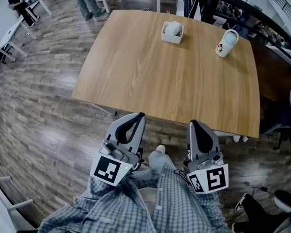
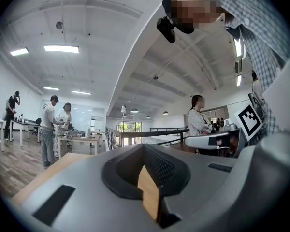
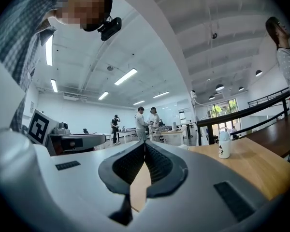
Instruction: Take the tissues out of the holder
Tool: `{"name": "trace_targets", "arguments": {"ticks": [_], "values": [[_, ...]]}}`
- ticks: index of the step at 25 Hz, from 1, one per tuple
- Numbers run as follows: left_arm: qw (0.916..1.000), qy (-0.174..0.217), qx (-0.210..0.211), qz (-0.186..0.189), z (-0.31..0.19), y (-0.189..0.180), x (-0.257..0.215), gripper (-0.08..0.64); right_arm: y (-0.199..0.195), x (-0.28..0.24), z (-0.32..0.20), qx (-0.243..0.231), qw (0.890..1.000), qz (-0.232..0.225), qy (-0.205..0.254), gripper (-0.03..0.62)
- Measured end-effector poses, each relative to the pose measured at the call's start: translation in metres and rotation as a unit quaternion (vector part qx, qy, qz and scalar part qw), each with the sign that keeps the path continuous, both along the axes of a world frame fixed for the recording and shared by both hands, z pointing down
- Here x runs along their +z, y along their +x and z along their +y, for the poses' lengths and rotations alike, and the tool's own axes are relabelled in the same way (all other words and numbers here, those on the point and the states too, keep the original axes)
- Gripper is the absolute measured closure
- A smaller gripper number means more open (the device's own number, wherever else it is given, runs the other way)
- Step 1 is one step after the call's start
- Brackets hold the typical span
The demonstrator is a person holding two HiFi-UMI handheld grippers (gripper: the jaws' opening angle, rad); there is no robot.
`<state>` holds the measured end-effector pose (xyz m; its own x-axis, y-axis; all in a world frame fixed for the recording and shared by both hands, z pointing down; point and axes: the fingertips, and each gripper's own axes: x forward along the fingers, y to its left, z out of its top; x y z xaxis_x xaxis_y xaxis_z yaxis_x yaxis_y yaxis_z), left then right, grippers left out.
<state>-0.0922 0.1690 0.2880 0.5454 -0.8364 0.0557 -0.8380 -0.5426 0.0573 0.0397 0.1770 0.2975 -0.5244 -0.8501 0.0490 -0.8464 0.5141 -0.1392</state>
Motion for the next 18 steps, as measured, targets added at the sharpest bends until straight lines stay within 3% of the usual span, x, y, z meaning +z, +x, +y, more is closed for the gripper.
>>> {"name": "trace_targets", "arguments": {"ticks": [7, 10, 15, 18], "values": [[0.999, 0.044, -0.008, -0.009, -0.017, 0.012, -0.011, 0.554, 0.023, 0.003, -0.019, -0.002, 1.0, -0.001, 0.0, 0.581], [0.9995, 0.026, -0.01, -0.012, -0.02, 0.018, -0.006, 0.554, 0.032, 0.007, -0.024, 0.0, 1.0, 0.004, -0.001, 0.581], [0.999, 0.044, -0.006, -0.002, -0.024, 0.031, -0.008, 0.554, 0.049, 0.011, -0.023, 0.011, 1.0, 0.007, -0.004, 0.581], [0.9993, 0.035, 0.003, -0.009, -0.027, 0.04, -0.006, 0.554, 0.061, 0.012, -0.022, 0.023, 1.0, 0.004, -0.007, 0.581]]}}
